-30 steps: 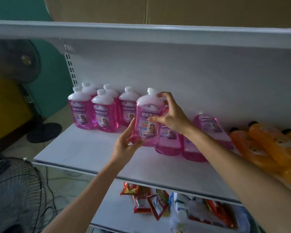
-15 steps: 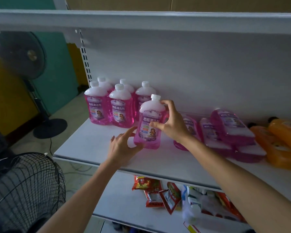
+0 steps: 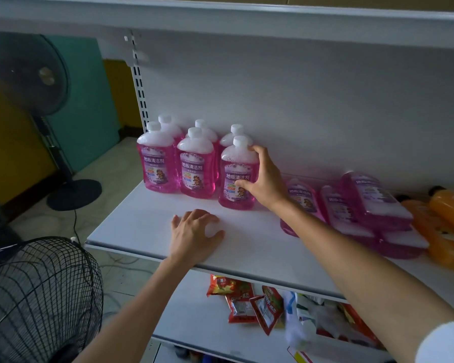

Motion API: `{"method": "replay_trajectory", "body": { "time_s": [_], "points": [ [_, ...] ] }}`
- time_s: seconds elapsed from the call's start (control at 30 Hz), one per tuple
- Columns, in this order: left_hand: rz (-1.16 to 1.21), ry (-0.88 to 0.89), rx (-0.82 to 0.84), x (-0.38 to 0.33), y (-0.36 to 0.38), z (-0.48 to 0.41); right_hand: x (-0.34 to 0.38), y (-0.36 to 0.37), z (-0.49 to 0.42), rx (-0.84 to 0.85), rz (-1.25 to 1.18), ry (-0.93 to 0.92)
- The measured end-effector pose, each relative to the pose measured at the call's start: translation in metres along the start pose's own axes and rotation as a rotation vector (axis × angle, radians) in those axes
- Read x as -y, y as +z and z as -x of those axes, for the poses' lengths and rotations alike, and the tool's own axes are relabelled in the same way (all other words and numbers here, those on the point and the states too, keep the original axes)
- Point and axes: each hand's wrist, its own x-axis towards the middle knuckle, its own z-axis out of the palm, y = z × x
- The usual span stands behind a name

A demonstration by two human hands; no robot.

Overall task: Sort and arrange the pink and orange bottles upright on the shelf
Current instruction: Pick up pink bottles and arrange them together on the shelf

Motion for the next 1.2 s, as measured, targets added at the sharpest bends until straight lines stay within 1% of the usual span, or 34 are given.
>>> {"method": "replay_trajectory", "body": {
  "time_s": [0.03,0.13,0.17,0.3,0.47,0.53,0.57,0.67,0.73,0.8,0.87,1.03,1.13,1.2],
  "points": [
    [-0.005,0.004,-0.005,0.0,0.001,0.0,0.0,0.001,-0.002,-0.009,0.047,-0.006],
    [-0.005,-0.011,-0.007,0.001,0.003,0.0,-0.001,0.009,-0.008,-0.098,0.333,-0.064],
    [-0.007,-0.013,-0.006,0.001,0.004,0.0,0.0,0.012,-0.01,-0.111,0.387,-0.071],
    [-0.024,-0.013,-0.001,0.0,0.003,-0.002,0.0,0.016,-0.012,-0.096,0.419,-0.059],
    [-0.041,-0.014,0.003,0.0,0.004,-0.001,0.001,0.012,-0.014,0.042,0.54,-0.025],
    [-0.039,-0.006,0.037,-0.003,0.0,-0.001,0.004,0.01,-0.015,0.076,0.579,-0.008],
    [0.001,-0.016,0.059,-0.005,-0.003,-0.001,0.006,0.008,-0.017,0.101,0.587,0.006],
    [0.19,-0.057,0.072,-0.008,-0.009,-0.004,0.013,0.001,-0.026,0.212,0.571,0.048],
    [0.18,-0.049,0.074,-0.011,-0.008,-0.007,0.016,-0.009,-0.028,0.261,0.511,0.054],
    [0.146,-0.034,0.091,-0.02,-0.004,-0.01,0.01,-0.022,-0.025,0.262,0.453,0.056],
    [0.202,-0.02,0.119,-0.031,0.0,-0.014,-0.003,-0.039,-0.019,0.253,0.439,0.082],
    [0.34,0.084,0.084,-0.069,0.01,-0.025,-0.045,-0.09,-0.002,0.171,0.359,0.247],
    [0.462,0.062,0.1,-0.096,0.02,-0.032,-0.063,-0.117,0.002,0.168,0.315,0.34],
    [0.541,0.01,0.129,-0.112,0.028,-0.037,-0.071,-0.129,0.0,0.165,0.276,0.393]
  ]
}}
